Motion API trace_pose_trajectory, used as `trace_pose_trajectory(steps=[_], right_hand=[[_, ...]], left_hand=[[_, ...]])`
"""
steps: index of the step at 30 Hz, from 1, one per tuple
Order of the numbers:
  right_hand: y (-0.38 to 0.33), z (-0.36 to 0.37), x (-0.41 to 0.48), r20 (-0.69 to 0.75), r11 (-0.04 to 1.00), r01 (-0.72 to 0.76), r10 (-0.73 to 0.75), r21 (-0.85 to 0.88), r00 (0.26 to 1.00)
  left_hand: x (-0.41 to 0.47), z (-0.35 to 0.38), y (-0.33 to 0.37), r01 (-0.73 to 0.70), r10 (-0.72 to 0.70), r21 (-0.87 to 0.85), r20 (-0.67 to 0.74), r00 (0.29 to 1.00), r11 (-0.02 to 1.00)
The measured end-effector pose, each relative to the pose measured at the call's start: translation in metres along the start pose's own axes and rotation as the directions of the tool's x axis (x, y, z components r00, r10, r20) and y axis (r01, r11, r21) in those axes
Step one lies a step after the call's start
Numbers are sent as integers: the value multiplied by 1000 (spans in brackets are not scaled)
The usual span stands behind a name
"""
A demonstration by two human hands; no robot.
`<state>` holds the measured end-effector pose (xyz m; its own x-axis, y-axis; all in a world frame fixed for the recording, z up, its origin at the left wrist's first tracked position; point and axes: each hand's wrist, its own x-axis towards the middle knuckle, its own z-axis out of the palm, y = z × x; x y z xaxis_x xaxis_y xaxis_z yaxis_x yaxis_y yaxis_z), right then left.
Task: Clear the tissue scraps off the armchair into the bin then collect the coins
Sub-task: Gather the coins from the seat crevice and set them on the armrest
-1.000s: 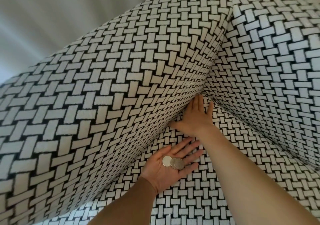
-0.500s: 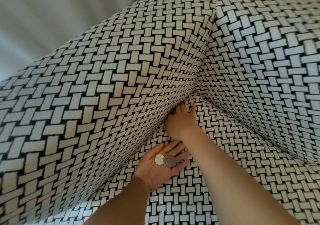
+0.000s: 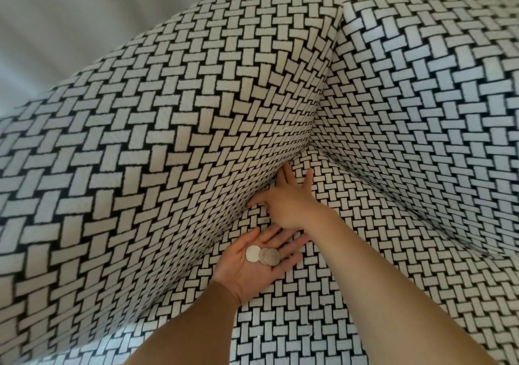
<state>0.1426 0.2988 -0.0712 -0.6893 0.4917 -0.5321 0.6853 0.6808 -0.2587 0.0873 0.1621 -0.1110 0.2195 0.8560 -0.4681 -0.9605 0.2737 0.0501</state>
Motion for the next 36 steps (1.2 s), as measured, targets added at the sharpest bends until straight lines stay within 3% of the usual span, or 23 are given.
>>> trace_pose_trajectory(steps=[4,6,8,11,15,18,22,29,36], right_hand=[[10,6,-16,-113,972,90,-67,215,991],[11,8,-22,-149,949,99,-56,301,987],[14,5,-29,-179,917,92,-22,389,984],[27,-6,-41,-268,798,66,122,599,956],[63,-8,-45,-443,868,-109,351,484,825],[80,-3,-40,-322,827,-284,471,486,821],[81,2,-27,-261,814,-304,473,496,842],[68,-13,-1,-130,686,-490,642,538,755],[80,-14,0,-90,752,-523,601,402,794]], left_hand=[[1,6,0,0,1,14,-82,997,1000],[1,7,-1,-23,30,44,-163,986,999],[3,4,-1,-27,36,65,-152,988,998],[5,0,0,-17,30,169,-72,997,986],[8,-13,1,68,-63,90,-56,996,994],[7,-14,1,85,-78,97,-77,994,992],[8,-13,0,45,-38,142,-56,998,989],[11,-14,1,16,-23,172,39,999,985],[11,-13,1,-2,-7,200,46,999,980]])
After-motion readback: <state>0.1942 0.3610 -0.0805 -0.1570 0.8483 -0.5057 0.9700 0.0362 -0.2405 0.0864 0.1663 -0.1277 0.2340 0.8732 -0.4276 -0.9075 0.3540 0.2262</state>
